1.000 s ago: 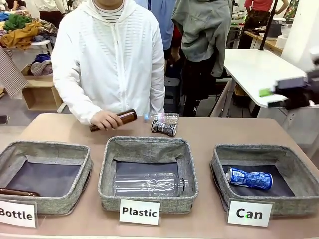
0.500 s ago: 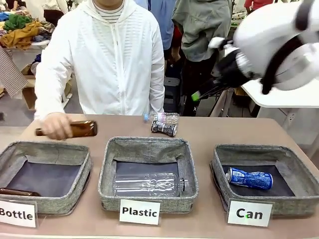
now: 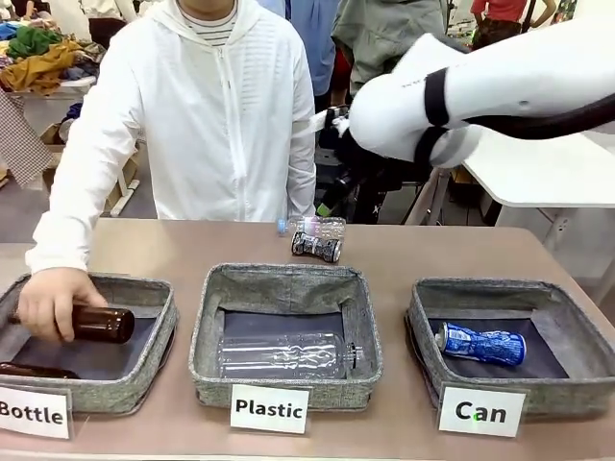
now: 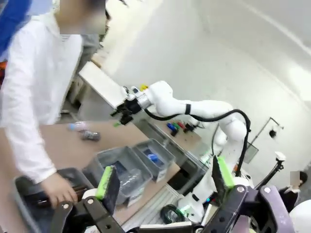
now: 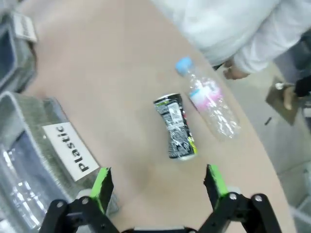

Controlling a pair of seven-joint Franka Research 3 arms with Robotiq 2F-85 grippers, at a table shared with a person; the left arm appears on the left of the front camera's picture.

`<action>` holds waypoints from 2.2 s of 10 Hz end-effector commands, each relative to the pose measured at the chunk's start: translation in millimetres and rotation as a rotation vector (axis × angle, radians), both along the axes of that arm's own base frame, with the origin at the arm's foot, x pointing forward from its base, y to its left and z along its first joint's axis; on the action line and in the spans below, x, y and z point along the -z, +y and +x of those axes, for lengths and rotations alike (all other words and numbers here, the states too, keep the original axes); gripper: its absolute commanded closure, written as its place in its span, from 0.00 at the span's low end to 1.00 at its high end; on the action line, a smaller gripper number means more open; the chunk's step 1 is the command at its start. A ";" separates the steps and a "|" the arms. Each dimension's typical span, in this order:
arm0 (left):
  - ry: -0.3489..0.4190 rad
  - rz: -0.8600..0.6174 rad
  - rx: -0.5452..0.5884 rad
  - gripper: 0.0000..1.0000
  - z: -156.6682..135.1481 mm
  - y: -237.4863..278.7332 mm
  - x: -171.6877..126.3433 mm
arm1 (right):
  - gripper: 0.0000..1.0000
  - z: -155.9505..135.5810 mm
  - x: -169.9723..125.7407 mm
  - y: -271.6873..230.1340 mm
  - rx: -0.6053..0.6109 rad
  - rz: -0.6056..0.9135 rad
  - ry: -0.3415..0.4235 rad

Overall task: Sort the can waste into the basket.
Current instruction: Pick up the can waste from the table and place it in the right Fabric basket.

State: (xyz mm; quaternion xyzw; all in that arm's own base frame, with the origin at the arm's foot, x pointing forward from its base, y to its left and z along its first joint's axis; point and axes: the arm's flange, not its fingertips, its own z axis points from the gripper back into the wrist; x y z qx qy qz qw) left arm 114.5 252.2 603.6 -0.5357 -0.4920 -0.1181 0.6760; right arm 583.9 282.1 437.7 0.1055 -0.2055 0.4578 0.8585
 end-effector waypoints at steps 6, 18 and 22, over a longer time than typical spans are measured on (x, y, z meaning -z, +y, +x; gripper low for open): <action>0.067 -0.058 -0.111 0.00 15.9 46.1 38.8 | 0.00 47.8 55.2 48.1 -0.334 -0.152 0.080; 0.225 0.124 0.297 0.00 92.0 -60.4 61.9 | 0.00 73.3 106.2 29.1 -0.270 -0.220 0.029; 0.358 0.218 0.453 0.00 116.6 -114.0 94.8 | 0.00 81.2 122.2 26.3 -0.241 -0.215 0.061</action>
